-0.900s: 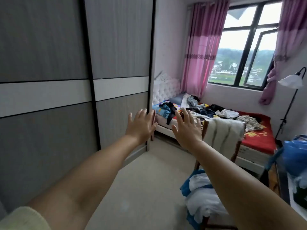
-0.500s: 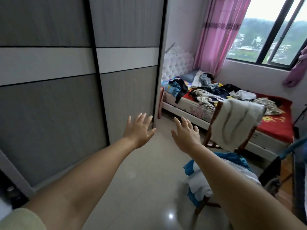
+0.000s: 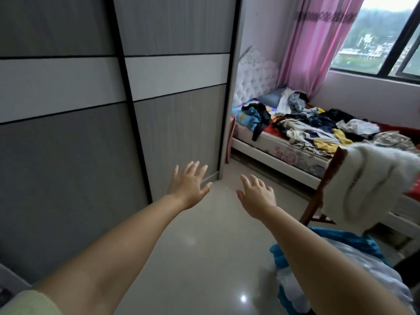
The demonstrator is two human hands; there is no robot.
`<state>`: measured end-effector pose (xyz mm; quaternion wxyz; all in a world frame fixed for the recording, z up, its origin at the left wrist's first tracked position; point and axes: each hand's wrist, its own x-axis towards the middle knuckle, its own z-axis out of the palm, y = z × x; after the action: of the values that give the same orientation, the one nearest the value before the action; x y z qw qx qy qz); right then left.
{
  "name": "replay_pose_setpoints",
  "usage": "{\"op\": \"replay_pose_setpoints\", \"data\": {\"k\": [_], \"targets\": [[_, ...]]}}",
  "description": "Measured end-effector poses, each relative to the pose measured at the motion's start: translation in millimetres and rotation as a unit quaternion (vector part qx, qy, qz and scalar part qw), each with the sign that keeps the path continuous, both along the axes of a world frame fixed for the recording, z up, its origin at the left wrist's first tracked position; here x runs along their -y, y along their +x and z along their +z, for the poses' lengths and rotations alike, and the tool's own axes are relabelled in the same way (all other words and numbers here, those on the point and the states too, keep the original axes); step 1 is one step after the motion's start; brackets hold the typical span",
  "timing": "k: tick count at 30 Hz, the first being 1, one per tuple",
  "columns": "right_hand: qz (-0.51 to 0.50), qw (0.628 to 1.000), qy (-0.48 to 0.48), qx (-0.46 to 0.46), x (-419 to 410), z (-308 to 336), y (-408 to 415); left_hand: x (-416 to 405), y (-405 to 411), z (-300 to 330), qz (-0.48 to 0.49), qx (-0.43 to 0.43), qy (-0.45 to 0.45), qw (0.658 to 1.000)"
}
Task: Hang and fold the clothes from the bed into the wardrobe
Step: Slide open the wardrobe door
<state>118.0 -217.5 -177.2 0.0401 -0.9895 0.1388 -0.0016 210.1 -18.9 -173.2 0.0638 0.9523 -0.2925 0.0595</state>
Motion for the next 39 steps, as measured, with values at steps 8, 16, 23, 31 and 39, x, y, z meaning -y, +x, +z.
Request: {"op": "replay_pose_setpoints", "data": {"k": [8,16,23,31,39], "targets": [[-0.025,1.000,-0.003,0.018,51.1,28.7,160.6,46.9,167.4,38.4,-0.004,0.001,-0.001,1.000],[-0.008,1.000,0.001,0.027,116.7,29.4,296.5,125.1,298.7,36.3,-0.018,0.026,0.010,0.999],[0.029,0.998,-0.027,0.038,212.9,56.9,443.2,215.8,431.6,48.9,0.026,0.049,0.000,0.998],[0.058,0.997,0.003,0.055,275.0,75.8,593.1,281.5,568.7,75.1,0.033,0.071,0.017,0.997],[0.064,0.994,0.031,0.084,310.0,77.8,752.9,324.9,725.5,98.5,0.010,0.129,0.050,0.990]]}}
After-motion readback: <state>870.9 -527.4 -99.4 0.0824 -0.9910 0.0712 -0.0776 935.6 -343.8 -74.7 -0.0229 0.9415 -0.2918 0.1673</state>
